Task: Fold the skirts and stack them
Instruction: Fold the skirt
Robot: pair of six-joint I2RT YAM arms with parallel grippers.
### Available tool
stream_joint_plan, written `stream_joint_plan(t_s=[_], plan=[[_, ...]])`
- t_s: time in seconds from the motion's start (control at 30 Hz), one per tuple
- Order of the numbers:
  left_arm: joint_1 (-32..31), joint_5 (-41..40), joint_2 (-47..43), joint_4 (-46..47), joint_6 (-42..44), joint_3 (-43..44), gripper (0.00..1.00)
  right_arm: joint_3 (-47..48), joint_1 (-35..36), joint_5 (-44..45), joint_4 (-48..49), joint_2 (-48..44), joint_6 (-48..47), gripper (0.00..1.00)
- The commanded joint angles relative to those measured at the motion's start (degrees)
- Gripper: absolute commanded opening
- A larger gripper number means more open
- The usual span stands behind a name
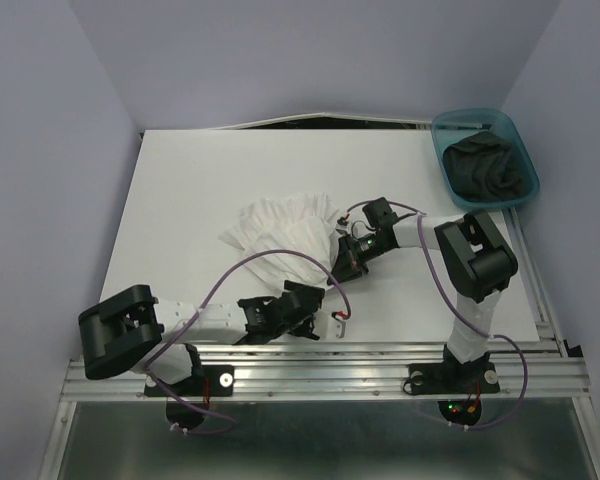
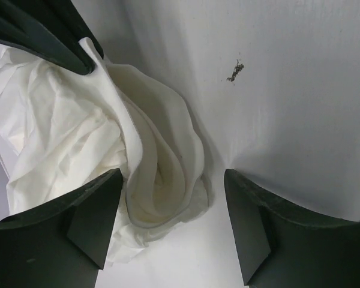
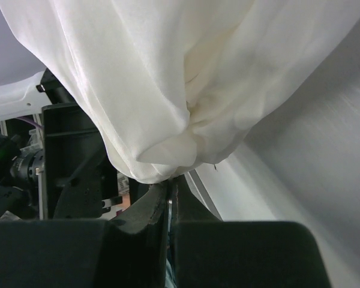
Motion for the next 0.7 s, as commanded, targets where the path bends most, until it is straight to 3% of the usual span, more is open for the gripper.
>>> stream_joint_plan(t_s=[0.0,0.23,0.37,0.4,0.47,0.53,0.6,0.67], plan=[[-0.93,-1.91,3.48,2.54,-3.72,1.44,0.79,2.81,0.01,-4.12,1.56,0.35,1.45,0.01],[-0.93,-6.56,10.87,6.86,-7.51,3.90,0.68,2.02,-0.52,-6.32,2.00,0.53,2.50,0.01],[-0.93,-8.59,10.79,7.04,-9.01,3.38,0.46,1.75,-1.04,-6.94,1.91,0.35,2.41,0.01],[-1.01,-8.51,10.35,6.69,-9.27,3.29,0.32,1.58,-1.05,-6.94,1.91,0.18,2.33,0.01],[-0.93,-7.54,8.51,4.15,-10.06,3.46,0.14,1.49,-1.66,-6.68,1.74,-0.26,2.42,0.01],[-1.01,-5.71,5.88,1.17,-10.41,3.55,0.06,2.10,-2.27,-5.71,1.65,-0.79,2.07,0.01],[-0.93,-3.86,3.68,-0.69,-10.15,3.90,0.01,3.06,-2.28,-1.68,1.21,-1.75,0.75,0.20],[-0.93,0.09,-0.10,-4.55,-9.28,4.43,0.01,8.13,-2.89,5.05,-5.44,-2.81,-8.36,0.44]])
